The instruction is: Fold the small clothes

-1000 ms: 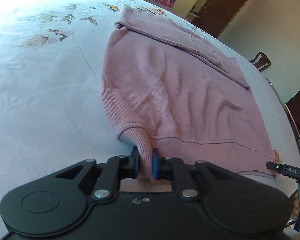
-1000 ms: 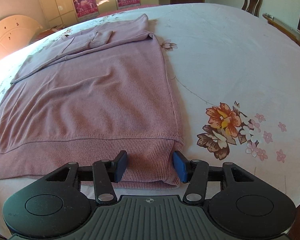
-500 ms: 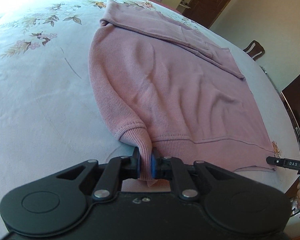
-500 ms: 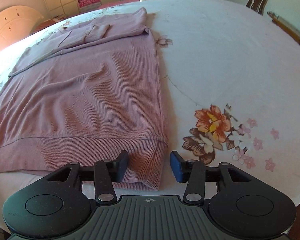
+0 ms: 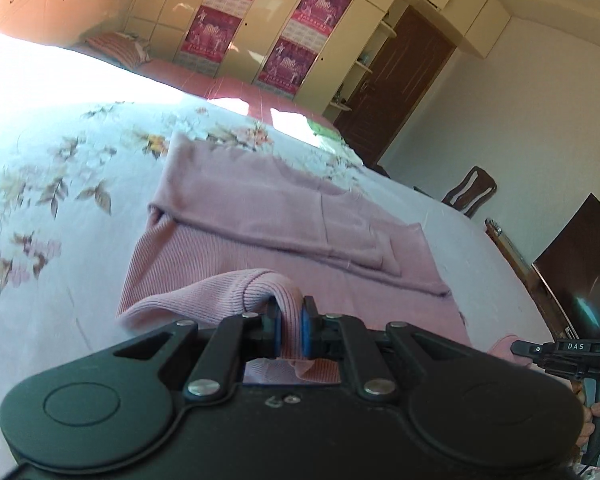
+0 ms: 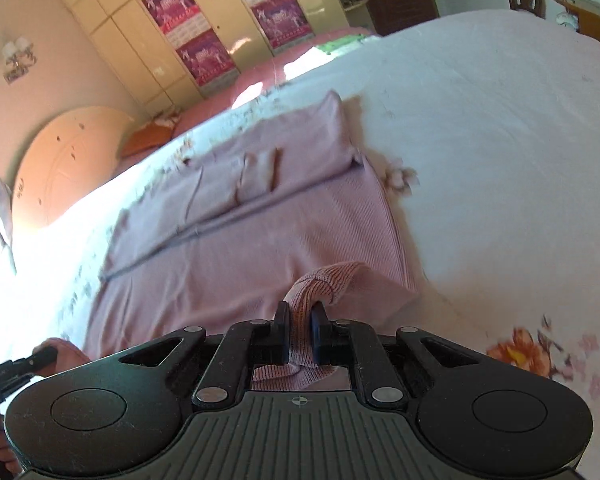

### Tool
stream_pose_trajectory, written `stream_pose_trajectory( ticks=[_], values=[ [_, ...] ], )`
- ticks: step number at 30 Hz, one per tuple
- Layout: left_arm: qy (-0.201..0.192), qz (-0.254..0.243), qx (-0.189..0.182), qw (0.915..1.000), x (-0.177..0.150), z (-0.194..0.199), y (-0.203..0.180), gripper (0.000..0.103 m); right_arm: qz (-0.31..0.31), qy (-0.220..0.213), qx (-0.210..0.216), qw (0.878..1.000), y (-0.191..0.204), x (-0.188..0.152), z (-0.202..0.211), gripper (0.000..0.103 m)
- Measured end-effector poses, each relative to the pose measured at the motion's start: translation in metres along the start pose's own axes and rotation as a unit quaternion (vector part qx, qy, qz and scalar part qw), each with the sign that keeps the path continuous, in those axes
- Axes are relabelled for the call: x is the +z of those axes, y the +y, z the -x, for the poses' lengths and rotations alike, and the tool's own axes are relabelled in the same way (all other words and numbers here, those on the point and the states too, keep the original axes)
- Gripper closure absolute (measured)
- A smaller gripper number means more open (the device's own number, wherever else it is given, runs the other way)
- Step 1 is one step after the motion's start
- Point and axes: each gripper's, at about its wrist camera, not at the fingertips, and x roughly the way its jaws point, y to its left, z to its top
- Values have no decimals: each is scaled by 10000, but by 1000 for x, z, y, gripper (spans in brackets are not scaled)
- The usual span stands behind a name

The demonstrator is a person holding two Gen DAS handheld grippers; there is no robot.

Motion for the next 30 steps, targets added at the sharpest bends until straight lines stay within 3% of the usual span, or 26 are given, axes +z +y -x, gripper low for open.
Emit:
stream_pose_trajectory(
  ticks=[4, 8, 12, 17, 20, 22, 23, 24, 27, 30],
  values=[
    [-393, -101, 124, 9991, 49, -38, -3, 95, -130, -412, 80, 9990, 4, 62, -36, 94],
    [-495, 41, 292, 9983, 92, -86, 5, 95, -209, -473, 82, 9986, 6, 112, -83, 94],
    [-294, 59, 585, 9978, 119, -141, 16, 95, -303, -362, -4, 9989, 2, 149, -133, 94],
    [66, -114, 1029, 9946, 128, -192, 29, 93, -474, -126, -131, 9987, -9, 175, -181, 93],
    [251, -296, 1412, 9892, 128, -213, 37, 77, -419, -28, -359, 9985, -14, 183, -199, 93],
    [272, -480, 1543, 9865, 127, -214, 41, 44, -375, 45, -452, 9983, -18, 186, -208, 93],
    [216, -542, 1559, 9860, 127, -210, 41, 36, -341, 48, -454, 9984, -20, 187, -210, 92],
    [92, -618, 1489, 9869, 128, -204, 43, 29, -299, 12, -438, 9986, -22, 187, -209, 86],
    [17, -780, 1108, 9908, 127, -187, 47, 22, -186, -353, -446, 9982, -28, 190, -197, 26],
    [115, -1059, 925, 9900, 129, -186, 48, 22, 141, -440, -359, 9983, -28, 194, -193, 25]
  ],
)
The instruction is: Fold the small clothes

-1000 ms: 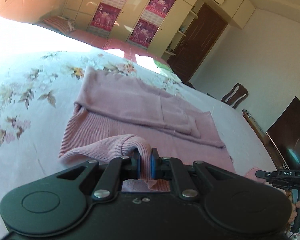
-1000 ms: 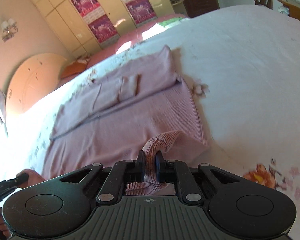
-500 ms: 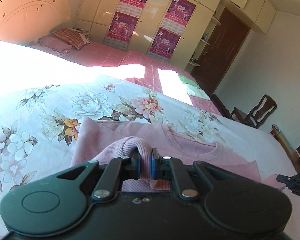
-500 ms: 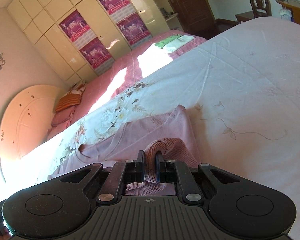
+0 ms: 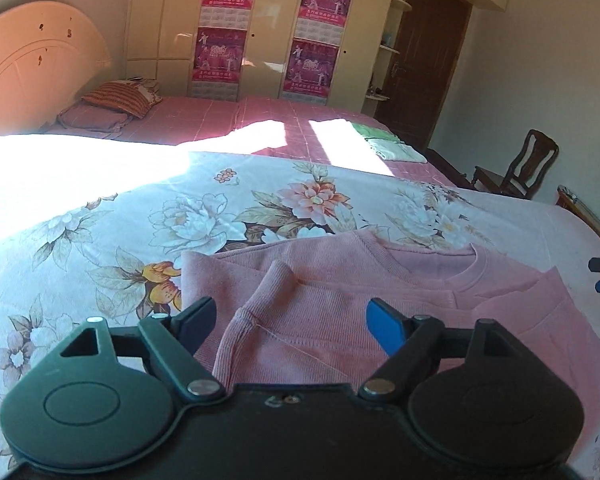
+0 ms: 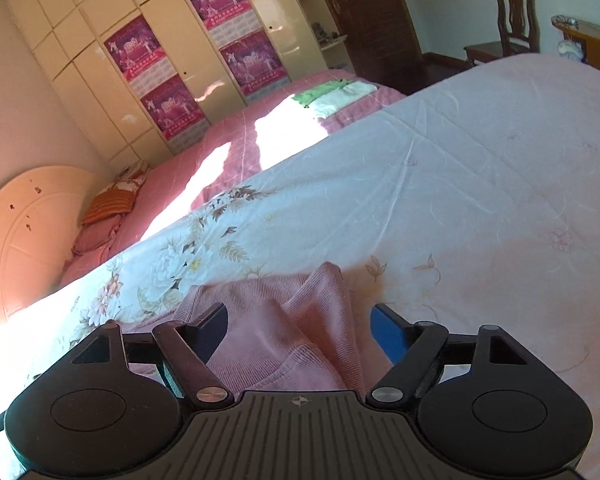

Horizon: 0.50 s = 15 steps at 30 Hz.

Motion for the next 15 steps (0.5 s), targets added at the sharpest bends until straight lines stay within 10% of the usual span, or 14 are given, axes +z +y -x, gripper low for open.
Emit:
stream_pose_trajectory(
  ticks=[8, 13, 15],
  values=[
    [434, -284, 49, 9986, 7, -53, -4, 34, 1183, 363, 118, 9923, 29, -16, -32, 26],
    [644, -362, 15, 9973, 3, -70, 2, 85, 1609, 625, 2, 9850, 35, -20, -64, 42],
    [684, -416, 22, 9968, 0, -72, 4, 87, 1667, 763, -71, 9830, 32, -21, -76, 44]
  ],
)
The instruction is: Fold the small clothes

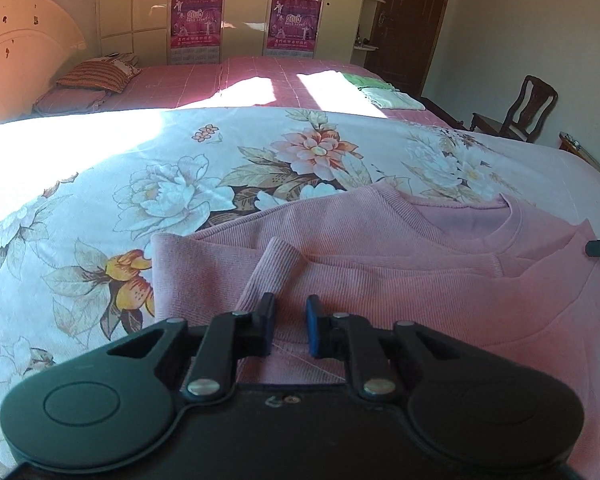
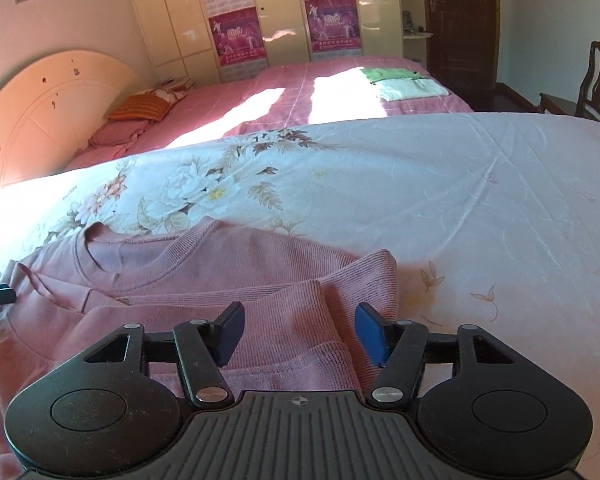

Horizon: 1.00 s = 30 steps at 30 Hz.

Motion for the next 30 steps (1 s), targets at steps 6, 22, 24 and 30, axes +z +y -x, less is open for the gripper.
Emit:
stream_pose_trajectory(
  ticks=[6, 22, 24, 30],
  values=[
    [-9, -156, 133, 9998, 2, 0, -1, 79, 401, 278, 101, 9988, 3, -5, -15, 75],
    [-288, -233, 143, 9992, 12, 16, -2, 85, 464, -256, 458, 9975, 14, 7, 26, 94],
    [-103, -243, 86, 9996, 11, 9, 1, 61, 465, -218, 428, 9978, 14, 5, 22, 94],
    [44, -548, 92, 9984, 8, -6, -2, 40, 335, -1, 446, 9984, 7, -1, 6, 93]
  ],
)
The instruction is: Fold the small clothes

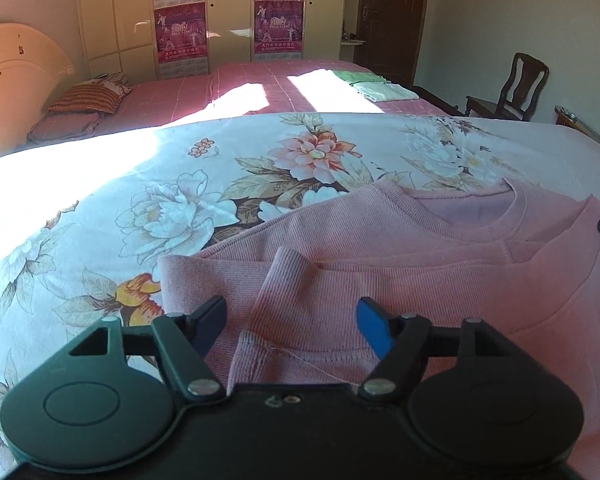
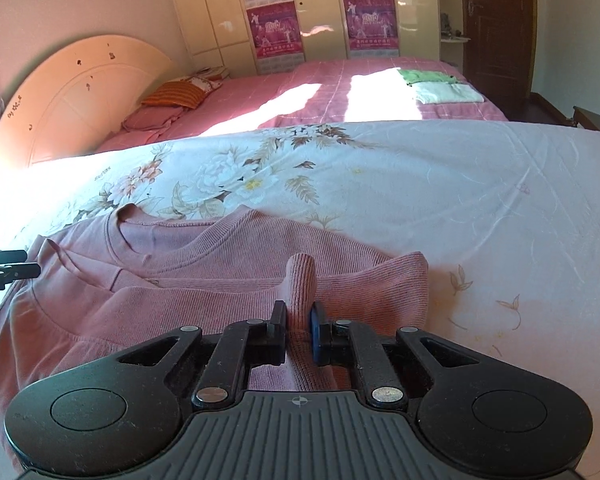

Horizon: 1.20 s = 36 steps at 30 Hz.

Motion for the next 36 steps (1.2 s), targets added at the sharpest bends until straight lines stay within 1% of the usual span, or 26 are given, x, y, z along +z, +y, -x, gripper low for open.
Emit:
stream_pose_trajectory(
  ticks=[1, 2, 3, 4, 6, 8, 9, 11, 13, 16, 19, 21, 23, 25, 27, 28, 29, 30, 32, 33, 34, 36],
  values=[
    [77, -15, -52, 10000, -1, -4, 0, 52, 0, 52, -19, 10000, -2, -1, -3, 93],
    [100, 27, -116, 9999, -1, -6, 2, 54, -28, 92, -40, 9999, -4, 0, -7, 93],
    [79, 113, -149, 9998, -2, -7, 4, 60, -61, 119, -60, 9999, -5, 0, -10, 93],
    [60, 168, -178, 9997, -2, -7, 5, 77, -101, 156, -38, 9998, -8, 0, -13, 93],
    [-20, 222, -119, 9997, -1, -3, 6, 95, -189, 252, 25, 9995, -12, -1, -17, 92],
    [-178, 146, -46, 9997, -2, 4, 2, 96, -237, 280, 52, 9993, -14, -3, -17, 92],
    [-381, 128, 38, 9992, -2, 14, 0, 96, -266, 240, 91, 9993, -14, -3, -15, 92],
    [-697, 364, 44, 9969, 0, 29, 2, 96, -327, 13, 229, 9992, -12, -3, -1, 95],
    [-983, 535, 42, 9937, 5, 43, 4, 96, -291, -278, 135, 9991, -10, 0, 12, 95],
    [-1285, 623, 99, 9897, 15, 53, 4, 96, -408, -796, -26, 9960, -11, 11, 31, 96],
    [-1528, 826, 286, 9844, 27, 50, 4, 96, -404, -1041, -272, 9934, -10, 25, 31, 96],
    [-1466, 945, 380, 9839, 34, 38, 7, 96, -443, -1057, -365, 9927, -11, 33, 24, 96],
    [-1237, 774, 525, 9879, 33, 21, 4, 96, -440, -910, -438, 9939, -12, 38, 9, 96],
    [-914, 629, 657, 9916, 24, 1, 0, 96, -355, -682, -563, 9954, -12, 36, -9, 96],
    [-646, 600, 861, 9924, 11, -15, -1, 95, -256, -509, -742, 9956, -11, 30, -23, 96],
    [-535, 583, 907, 9927, 8, -21, -1, 93, -189, -391, -867, 9953, -13, 25, -32, 96],
    [-503, 532, 994, 9924, 4, -24, -2, 90, -163, -297, -930, 9951, -13, 23, -38, 95],
    [-502, 471, 1125, 9913, 4, -23, -3, 82, -140, -241, -1000, 9946, -14, 21, -43, 95],
    [-494, 541, 1124, 9910, 6, -16, 0, 77, -55, -325, -1121, 9931, -14, 19, -42, 94],
    [-536, 651, 1098, 9904, 6, -6, 2, 73, -80, -393, -1184, 9922, -14, 19, -37, 90],
    [-604, 700, 1075, 9899, 5, 3, 2, 69, -132, -515, -1221, 9911, -14, 20, -29, 90],
    [-757, 703, 870, 9908, 1, 28, -3, 68, -274, -653, -1070, 9917, -12, 20, -9, 90]
  ],
)
